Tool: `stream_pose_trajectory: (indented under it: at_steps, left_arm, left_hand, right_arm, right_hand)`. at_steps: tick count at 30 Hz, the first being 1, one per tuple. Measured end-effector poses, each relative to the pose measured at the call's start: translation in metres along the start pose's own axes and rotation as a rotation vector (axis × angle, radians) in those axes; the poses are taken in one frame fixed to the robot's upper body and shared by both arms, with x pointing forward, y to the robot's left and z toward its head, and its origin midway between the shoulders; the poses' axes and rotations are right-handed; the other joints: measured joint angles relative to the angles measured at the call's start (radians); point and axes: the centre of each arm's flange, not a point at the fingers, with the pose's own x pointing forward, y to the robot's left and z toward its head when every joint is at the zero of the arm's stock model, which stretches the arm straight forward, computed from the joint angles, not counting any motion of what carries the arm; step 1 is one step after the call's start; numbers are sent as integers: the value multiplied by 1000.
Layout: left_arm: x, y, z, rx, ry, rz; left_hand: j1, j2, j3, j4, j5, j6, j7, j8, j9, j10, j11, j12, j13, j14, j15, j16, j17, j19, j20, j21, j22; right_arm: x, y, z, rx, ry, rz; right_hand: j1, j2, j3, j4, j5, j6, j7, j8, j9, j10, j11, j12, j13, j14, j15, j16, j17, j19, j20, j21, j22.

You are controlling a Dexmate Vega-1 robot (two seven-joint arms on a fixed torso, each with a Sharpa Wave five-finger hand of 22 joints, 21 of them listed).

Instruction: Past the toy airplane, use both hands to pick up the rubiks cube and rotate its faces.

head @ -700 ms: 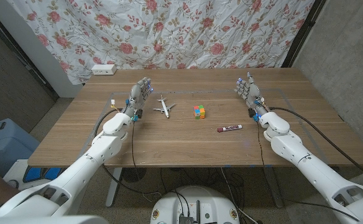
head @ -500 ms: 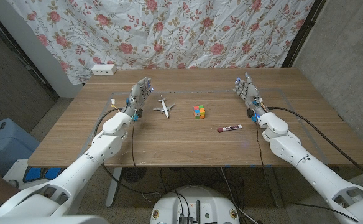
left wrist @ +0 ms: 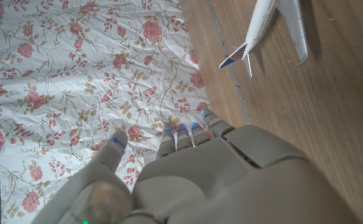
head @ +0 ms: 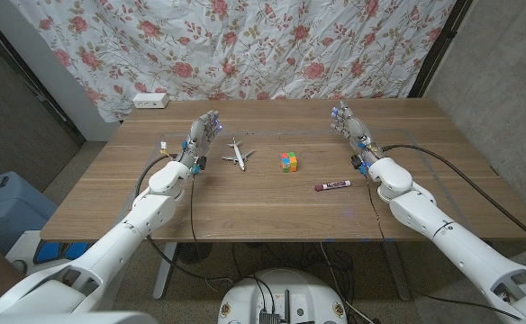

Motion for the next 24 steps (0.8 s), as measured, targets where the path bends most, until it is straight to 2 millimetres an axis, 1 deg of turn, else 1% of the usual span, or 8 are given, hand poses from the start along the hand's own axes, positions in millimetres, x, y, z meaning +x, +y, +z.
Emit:
stream_pose_trajectory:
  at_steps: [4, 5, 7, 8, 19, 20, 23, 24]
  left_arm:
    - [-1, 1, -1, 4, 2, 2]
    - [-2, 1, -1, 6, 2, 2]
    - [-2, 1, 0, 9, 1, 3]
    - [-2, 1, 0, 9, 1, 3]
    - [-8, 4, 3, 20, -9, 17]
    - [-9, 3, 4, 21, -10, 16]
    - [-10, 3, 4, 21, -12, 22]
    - [-11, 3, 4, 22, -13, 23]
  left_hand:
    - [0, 0, 0, 0, 0, 2, -2, 0, 0, 0, 0, 0, 0, 4, -3, 0, 0, 0, 0, 0, 0]
    - [0, 0, 0, 0, 0, 2, -2, 0, 0, 0, 0, 4, 0, 4, -3, 0, 0, 0, 0, 0, 0]
    - [0, 0, 0, 0, 0, 2, -2, 0, 0, 3, -3, 4, 0, 4, -3, 0, 0, 0, 0, 0, 0]
    - [0, 0, 0, 0, 0, 2, -2, 0, 0, 4, -4, 4, 0, 4, -3, 0, 0, 0, 0, 0, 0]
    - [0, 0, 4, -4, 0, 7, -7, 0, 0, 9, -9, 4, 0, 9, 2, 0, 0, 0, 0, 0, 0]
    - [0, 0, 4, -4, 0, 7, -7, 0, 0, 9, -9, 4, 0, 12, -1, 0, 0, 0, 0, 0, 0]
    - [0, 0, 4, -4, 0, 7, -7, 0, 0, 9, -9, 4, 0, 15, -3, 0, 0, 0, 0, 0, 0]
    - [0, 0, 3, -5, 0, 7, -7, 0, 0, 11, -11, 4, 0, 15, -3, 0, 0, 1, 1, 0, 0]
  right_arm:
    - [1, 5, 10, -54, -7, 22]
    - [1, 7, 12, -77, -6, 27]
    - [1, 10, 16, -102, -8, 34]
    - [1, 10, 15, -115, -5, 34]
    - [1, 20, 33, -278, -11, 65]
    - [1, 21, 34, -299, -9, 69]
    - [1, 23, 37, -338, -10, 81]
    - [1, 24, 38, -346, -10, 83]
  right_hand:
    - [14, -10, 5, -6, 0, 0, 0, 0, 0, 0, 0, 0, -5, -2, -2, 0, -7, 0, 0, 0, 0]
    - [21, -3, 7, -14, 0, 0, 0, 0, 0, -4, -4, 0, -7, -2, -2, 0, -10, -2, 2, 0, 0]
    - [22, -2, 12, -21, -6, -1, -9, 0, -1, -5, -5, 0, -12, -7, -7, 0, -16, -17, 9, 0, -2]
    - [38, -7, 12, -26, -6, -1, -9, 0, -2, -5, -5, 3, -14, -7, -7, 0, -19, -24, 9, 0, -2]
    - [59, -12, 26, -57, -22, -13, -23, 0, -3, -16, -16, 4, -28, -45, -5, 0, -44, -59, 6, 0, -3]
    - [69, -21, 28, -64, -22, -16, -27, 0, -3, -16, -16, 4, -29, -48, -1, 0, -48, -65, 7, 0, -2]
    - [80, -14, 28, -71, -29, -20, -30, 0, -3, -23, -23, 4, -33, -58, -4, -5, -54, -72, 14, 0, 0]
    - [80, -14, 30, -75, -29, -23, -34, 0, -2, -24, -23, 4, -33, -59, -5, -5, -57, -75, 11, 0, 0]
